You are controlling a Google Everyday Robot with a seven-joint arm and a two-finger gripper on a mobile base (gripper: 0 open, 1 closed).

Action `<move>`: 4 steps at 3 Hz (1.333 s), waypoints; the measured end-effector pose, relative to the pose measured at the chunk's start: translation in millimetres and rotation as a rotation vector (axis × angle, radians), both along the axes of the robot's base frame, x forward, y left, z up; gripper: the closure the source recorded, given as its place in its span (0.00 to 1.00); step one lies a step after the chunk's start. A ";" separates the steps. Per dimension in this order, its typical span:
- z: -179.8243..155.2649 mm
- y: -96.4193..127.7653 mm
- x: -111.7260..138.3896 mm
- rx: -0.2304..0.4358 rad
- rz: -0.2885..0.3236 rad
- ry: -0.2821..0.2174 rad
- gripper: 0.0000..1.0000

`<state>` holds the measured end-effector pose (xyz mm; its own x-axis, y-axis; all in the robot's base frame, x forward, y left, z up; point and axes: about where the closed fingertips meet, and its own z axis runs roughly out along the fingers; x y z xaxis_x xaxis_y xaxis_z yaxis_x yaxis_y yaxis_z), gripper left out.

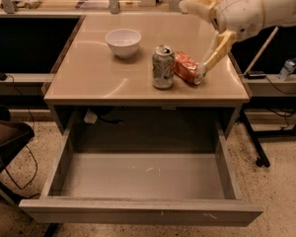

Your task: Place 7up can into top drawer

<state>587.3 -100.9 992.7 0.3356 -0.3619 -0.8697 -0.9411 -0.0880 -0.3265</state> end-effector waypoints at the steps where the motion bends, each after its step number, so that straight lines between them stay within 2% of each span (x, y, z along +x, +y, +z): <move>1: -60.3 42.3 48.3 -0.013 -0.017 0.030 0.00; 2: -60.7 43.1 48.1 -0.012 -0.014 0.032 0.00; 4: -98.3 63.0 50.8 0.020 0.033 0.117 0.00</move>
Offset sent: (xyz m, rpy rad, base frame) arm 0.0736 0.0641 -0.0858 -0.0114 0.0443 -0.0145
